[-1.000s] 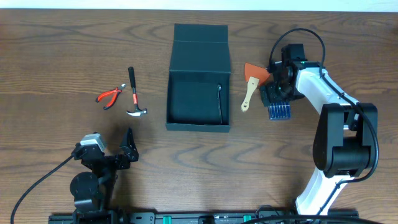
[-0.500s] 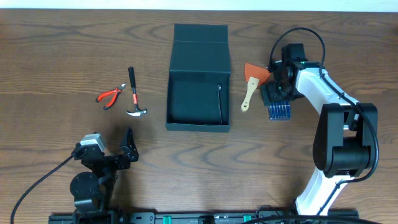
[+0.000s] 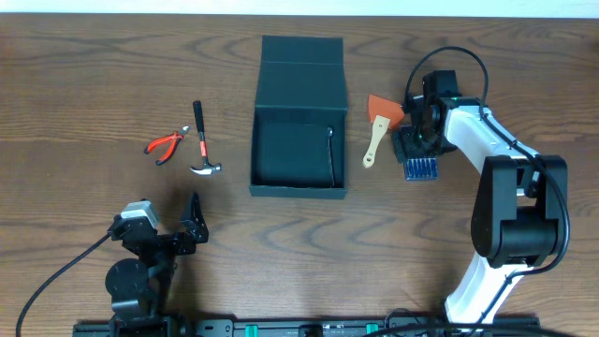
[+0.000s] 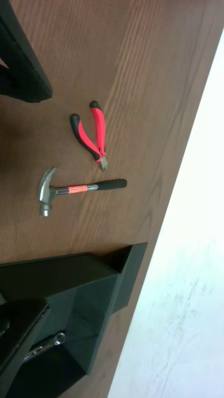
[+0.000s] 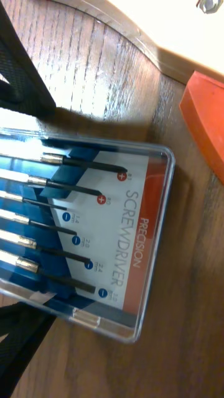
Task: Pack container
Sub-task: 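Lower the right gripper and grasp the blue screwdriver set case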
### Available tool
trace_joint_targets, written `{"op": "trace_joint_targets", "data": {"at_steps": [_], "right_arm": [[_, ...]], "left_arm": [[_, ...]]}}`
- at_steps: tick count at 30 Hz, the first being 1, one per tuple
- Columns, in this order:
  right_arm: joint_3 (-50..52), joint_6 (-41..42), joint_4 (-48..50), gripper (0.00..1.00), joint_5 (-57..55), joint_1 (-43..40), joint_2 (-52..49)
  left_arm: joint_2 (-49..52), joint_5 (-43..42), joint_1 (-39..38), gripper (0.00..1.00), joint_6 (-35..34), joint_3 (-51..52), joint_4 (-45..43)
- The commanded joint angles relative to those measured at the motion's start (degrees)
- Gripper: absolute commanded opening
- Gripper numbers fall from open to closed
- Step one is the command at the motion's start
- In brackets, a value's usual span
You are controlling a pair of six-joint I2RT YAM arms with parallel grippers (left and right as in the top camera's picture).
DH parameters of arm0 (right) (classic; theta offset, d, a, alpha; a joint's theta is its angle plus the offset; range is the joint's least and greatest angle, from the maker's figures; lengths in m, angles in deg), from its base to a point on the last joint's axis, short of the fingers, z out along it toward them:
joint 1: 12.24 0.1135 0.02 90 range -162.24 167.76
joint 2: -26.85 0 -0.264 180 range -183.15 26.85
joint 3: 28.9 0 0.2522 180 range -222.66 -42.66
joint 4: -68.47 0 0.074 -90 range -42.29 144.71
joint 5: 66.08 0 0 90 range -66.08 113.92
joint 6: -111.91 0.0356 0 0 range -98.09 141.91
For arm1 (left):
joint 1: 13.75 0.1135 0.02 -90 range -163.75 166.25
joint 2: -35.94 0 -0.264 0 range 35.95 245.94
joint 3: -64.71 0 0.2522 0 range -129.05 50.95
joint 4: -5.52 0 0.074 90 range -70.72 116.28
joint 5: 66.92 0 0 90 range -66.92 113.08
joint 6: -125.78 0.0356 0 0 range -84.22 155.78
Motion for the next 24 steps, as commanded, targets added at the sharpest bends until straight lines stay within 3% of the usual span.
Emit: {"op": "trace_joint_targets", "data": {"at_steps": [1,10,24], "right_arm": [[1.86,-0.74,-0.15,0.79,-1.46,-0.24,-0.81],[1.86,1.16,-0.5,0.66,-1.07,-0.24,-0.81],[1.84,7.06,-0.59,0.6,-1.07,-0.24,-0.81]], "left_arm": [[-0.35,0.72,0.2,0.98,-0.33,1.46,0.37],[-0.35,0.72,0.2,0.98,-0.33,1.46,0.37],[-0.35,0.72,0.2,0.99,-0.33,1.46,0.37]]}}
